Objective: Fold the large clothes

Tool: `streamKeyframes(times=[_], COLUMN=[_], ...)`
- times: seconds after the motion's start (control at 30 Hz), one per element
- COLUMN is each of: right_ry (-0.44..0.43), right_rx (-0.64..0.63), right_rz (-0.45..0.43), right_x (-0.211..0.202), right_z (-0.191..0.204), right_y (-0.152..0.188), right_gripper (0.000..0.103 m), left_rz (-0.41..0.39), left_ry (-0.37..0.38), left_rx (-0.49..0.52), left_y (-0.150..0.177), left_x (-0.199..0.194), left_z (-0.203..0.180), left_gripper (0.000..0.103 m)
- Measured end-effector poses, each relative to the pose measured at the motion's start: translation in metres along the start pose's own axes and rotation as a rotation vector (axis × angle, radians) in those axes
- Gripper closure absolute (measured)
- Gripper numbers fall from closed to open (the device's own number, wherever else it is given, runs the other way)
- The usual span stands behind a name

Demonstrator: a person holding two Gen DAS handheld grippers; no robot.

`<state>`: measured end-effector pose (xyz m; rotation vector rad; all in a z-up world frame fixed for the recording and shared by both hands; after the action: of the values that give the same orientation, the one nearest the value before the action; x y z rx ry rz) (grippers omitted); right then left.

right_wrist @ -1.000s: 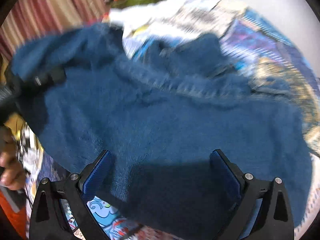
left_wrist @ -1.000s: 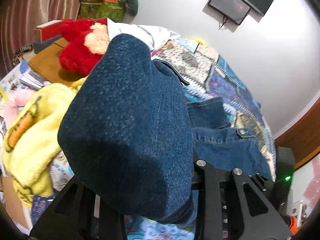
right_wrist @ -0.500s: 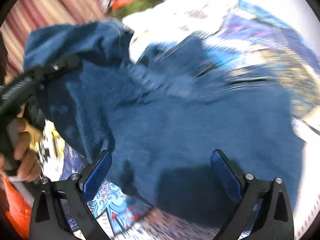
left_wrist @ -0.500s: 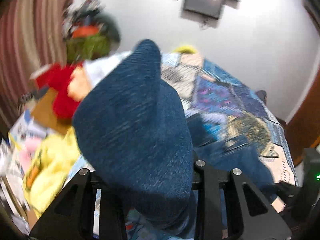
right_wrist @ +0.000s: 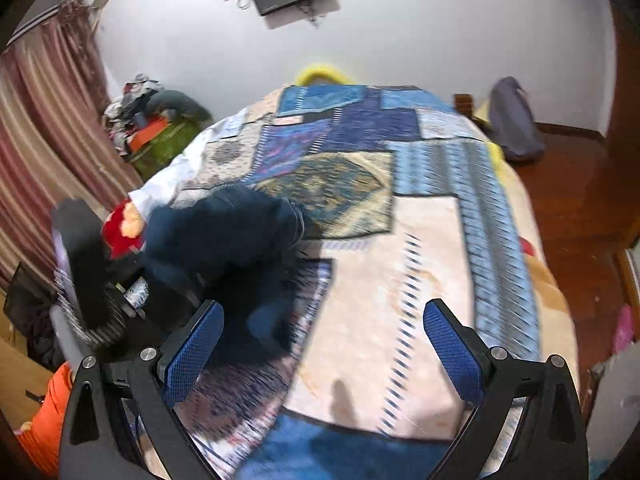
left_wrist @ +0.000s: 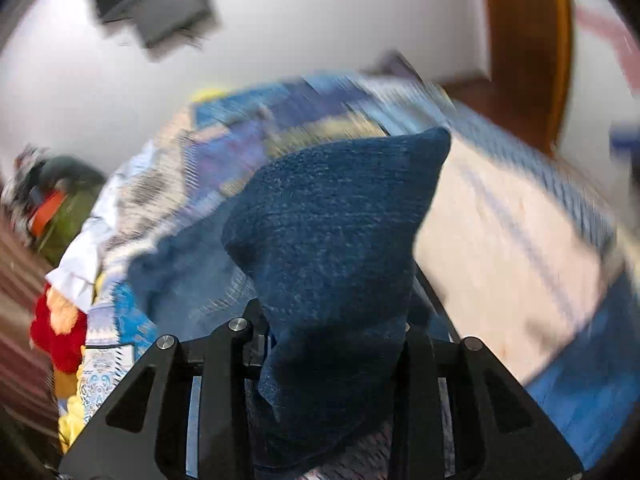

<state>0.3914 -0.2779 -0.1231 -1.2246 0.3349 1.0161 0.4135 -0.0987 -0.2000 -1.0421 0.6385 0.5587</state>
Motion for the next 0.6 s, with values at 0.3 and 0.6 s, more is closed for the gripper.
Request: streamKeyframes(times=[0.3, 0.6], right_ry=[-0.032, -0.128], right_rx=[0.003, -0.106], right_rz=[0.047, 0.011], right_x=[0.014, 0.033], right_z=[0.006, 0.075], right_y=[0.023, -0.009], right_gripper=[0.003, 0.003], left_rz=[0.013, -0.001], left_ry=[0.107, 0.158], left_rx=[0.062, -0.179], left_y=[0.038, 0.065], left_x=[-0.034, -0.088], left_z=[-0.007, 0.084], left_gripper=[0.029, 0.022])
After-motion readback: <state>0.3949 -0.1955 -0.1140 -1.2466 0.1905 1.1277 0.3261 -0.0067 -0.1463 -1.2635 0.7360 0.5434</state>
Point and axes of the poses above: each gripper's, at about its wrist camera, not at the fingertips, and x roughly the way its jaws point, z to its left, y to its underside, the point moved 3 cm from there along x, roughly the way its jaws point, and after that the axes turned 5 degrees about -y, right-handed, at the moved point
